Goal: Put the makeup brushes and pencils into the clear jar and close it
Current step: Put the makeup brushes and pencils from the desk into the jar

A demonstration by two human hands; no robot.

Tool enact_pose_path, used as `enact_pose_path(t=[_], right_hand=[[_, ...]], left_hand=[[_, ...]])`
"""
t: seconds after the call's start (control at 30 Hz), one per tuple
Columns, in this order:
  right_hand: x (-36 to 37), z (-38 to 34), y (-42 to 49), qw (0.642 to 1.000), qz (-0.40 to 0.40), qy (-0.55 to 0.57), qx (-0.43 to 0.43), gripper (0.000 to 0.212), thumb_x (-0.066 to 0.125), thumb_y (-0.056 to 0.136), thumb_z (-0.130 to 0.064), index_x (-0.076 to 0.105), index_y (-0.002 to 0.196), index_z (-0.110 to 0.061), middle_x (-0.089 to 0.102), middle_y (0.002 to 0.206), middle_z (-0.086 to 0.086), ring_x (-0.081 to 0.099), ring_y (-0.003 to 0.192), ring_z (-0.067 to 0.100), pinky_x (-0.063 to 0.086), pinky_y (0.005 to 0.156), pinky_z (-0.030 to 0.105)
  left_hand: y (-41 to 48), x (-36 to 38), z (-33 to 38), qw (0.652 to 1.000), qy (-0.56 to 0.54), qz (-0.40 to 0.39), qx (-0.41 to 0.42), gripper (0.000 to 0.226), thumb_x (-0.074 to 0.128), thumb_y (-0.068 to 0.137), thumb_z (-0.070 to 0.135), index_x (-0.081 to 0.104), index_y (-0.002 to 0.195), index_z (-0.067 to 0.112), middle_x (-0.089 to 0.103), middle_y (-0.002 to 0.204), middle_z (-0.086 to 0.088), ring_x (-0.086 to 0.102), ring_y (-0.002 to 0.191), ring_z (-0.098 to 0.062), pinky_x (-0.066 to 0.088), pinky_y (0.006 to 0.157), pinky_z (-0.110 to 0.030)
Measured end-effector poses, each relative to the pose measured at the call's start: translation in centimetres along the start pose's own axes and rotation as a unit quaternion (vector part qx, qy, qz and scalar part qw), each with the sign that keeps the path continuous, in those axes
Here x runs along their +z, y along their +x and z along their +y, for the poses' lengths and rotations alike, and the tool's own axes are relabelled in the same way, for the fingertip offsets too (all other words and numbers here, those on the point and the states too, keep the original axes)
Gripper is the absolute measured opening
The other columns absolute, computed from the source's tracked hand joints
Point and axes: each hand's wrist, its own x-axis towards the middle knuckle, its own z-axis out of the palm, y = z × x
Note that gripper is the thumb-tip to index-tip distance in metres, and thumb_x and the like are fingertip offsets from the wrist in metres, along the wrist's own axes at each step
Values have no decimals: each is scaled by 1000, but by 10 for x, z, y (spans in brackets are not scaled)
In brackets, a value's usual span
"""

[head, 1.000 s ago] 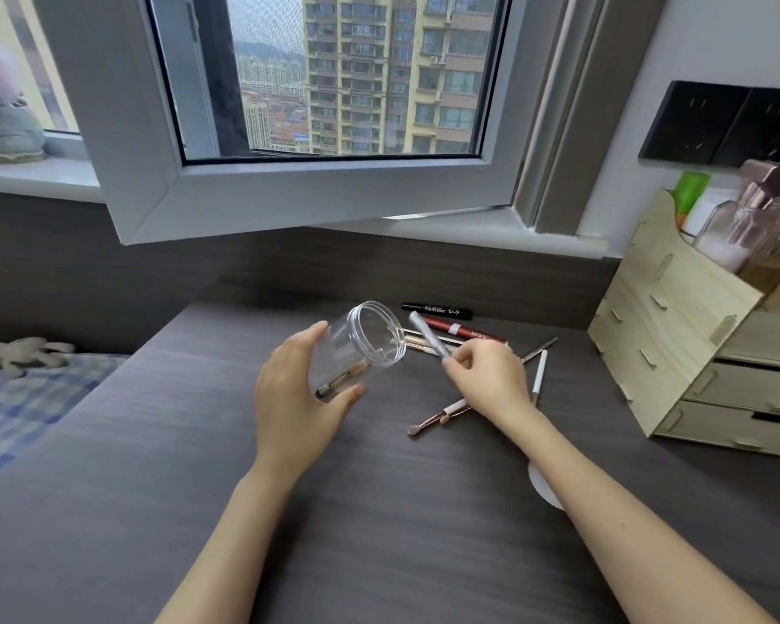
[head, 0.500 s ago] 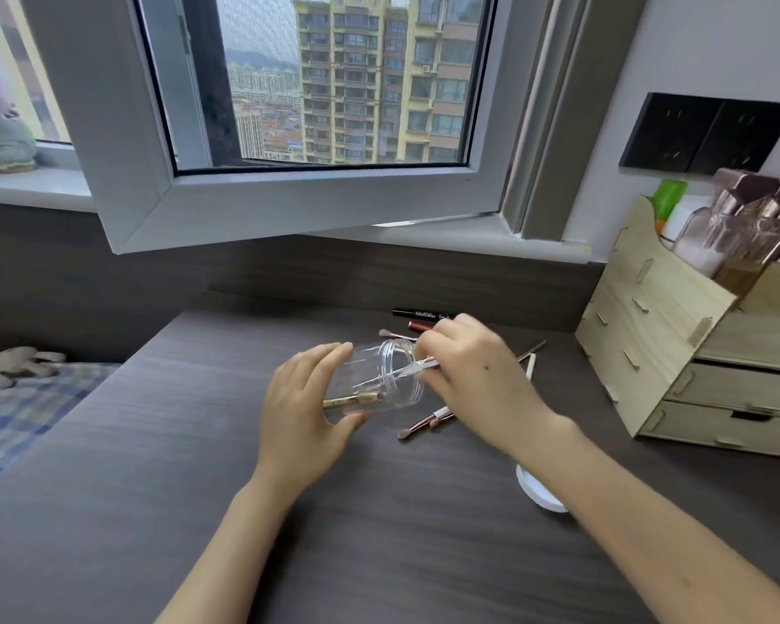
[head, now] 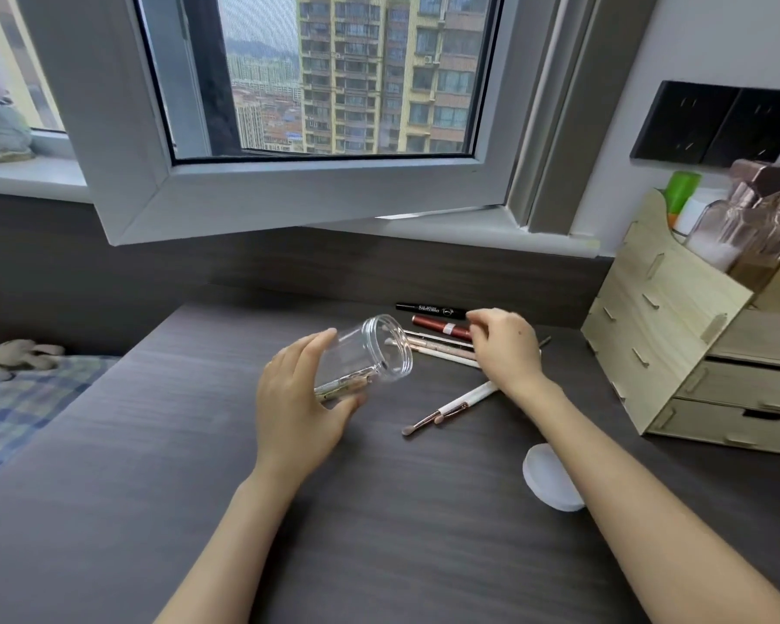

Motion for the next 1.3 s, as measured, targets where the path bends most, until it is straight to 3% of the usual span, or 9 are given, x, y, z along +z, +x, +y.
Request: enact_pose_path(t=[0.17,0.37,0.63,0.77,0.87,0.97,1.13,1.23,1.3], right_hand=[[22,13,42,987,-107,-120,16,30,45,97,-19,65,116,-9,66,117,17,49,116,34,44,90,39],[33,7,68,965,-205,-166,2,30,59,90,-30,69,108,-7,65,111,18,58,105,35,50,84,37],[33,9,65,957,-177,-228,-33,27,46,95,-20,62,101,0,64,109,19,57,101,36,44,72,35],[-12,-13,43,995,86,53,1,13,55,89,-19,58,93,-7,66,91,14,65,85,33,47,69,34],[-61,-42,-5,894,142,422,39,16,63,86,-11,50,83,-20,65,78,4,71,66,18,59,66,34],[-83,-64,-52,821,74,565,36,20,63,85,0,52,82,-16,66,77,9,70,58,17,60,60,26],[-51,-80,-88,864,-16,503,24,7,66,85,-9,60,86,-5,72,79,9,70,62,14,56,57,23],[-30,-78,-98,954,28,291,-69,39,50,87,-50,67,80,-16,68,78,-1,61,75,13,47,71,23],[-25,-78,-99,967,65,204,-136,52,36,89,-58,71,78,-22,60,81,-2,50,81,13,36,77,18]], left_hand=[[0,-1,1,1000,-2,5,3,72,83,56,25,52,121,14,61,116,-3,49,107,-15,31,90,-23],[-1,1,4,1000,-6,14,8,73,83,56,26,51,121,16,61,115,-1,48,107,-12,31,90,-20],[0,-1,4,1000,-16,23,3,72,79,57,29,49,122,18,55,115,8,49,107,-12,37,90,-27],[0,-2,3,999,-20,25,-11,72,78,57,30,49,122,18,61,116,-1,50,107,-14,37,90,-29],[0,-2,6,999,-19,24,-11,76,86,55,23,49,121,17,61,114,-1,49,106,-12,34,89,-21],[0,-3,11,999,-19,26,3,77,88,53,20,49,120,17,59,112,3,48,104,-11,29,88,-15],[-4,-4,15,999,-35,9,20,78,87,55,24,47,122,19,49,115,11,47,107,-10,26,91,-10],[-6,-7,16,999,-36,-7,32,72,80,60,32,47,122,18,49,116,9,46,110,-10,24,93,-7],[-6,-8,18,999,-45,-11,25,72,80,61,33,48,123,16,49,118,8,44,110,-4,23,94,-3]])
